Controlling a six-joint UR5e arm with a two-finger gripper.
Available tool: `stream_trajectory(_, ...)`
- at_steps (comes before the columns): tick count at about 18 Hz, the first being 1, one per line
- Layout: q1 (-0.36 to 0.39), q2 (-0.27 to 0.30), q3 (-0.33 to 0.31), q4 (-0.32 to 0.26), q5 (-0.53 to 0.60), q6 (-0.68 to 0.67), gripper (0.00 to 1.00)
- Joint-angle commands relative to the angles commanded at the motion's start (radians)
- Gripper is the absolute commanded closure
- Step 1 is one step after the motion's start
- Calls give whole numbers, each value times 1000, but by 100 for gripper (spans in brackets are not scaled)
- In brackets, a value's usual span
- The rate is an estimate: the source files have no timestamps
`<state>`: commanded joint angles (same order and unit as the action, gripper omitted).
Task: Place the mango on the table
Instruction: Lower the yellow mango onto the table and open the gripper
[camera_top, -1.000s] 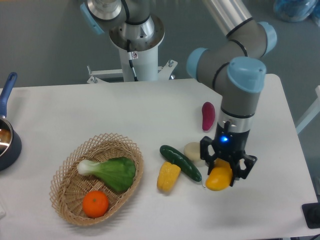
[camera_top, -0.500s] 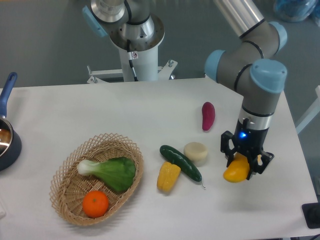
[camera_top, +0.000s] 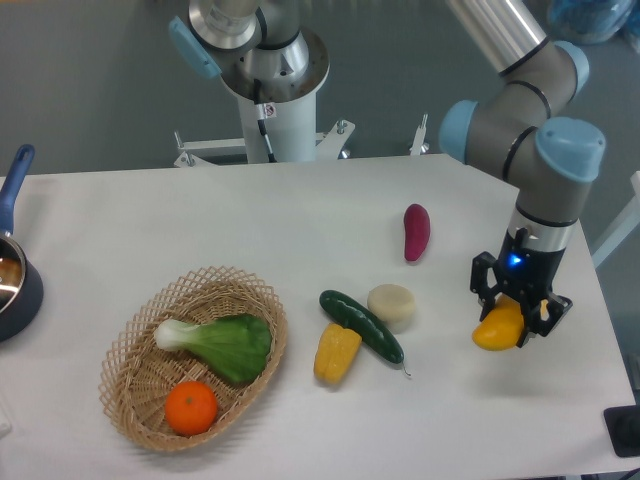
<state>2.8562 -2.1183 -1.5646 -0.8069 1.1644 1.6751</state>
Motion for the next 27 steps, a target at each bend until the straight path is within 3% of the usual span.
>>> stream_trajectory(6,6,-17,-25,0,-18,-2,53)
stream_trajectory(15,18,-6,-121,3,-23,46,53)
stream_trajectory(27,26,-12,-141,3,-17,63,50)
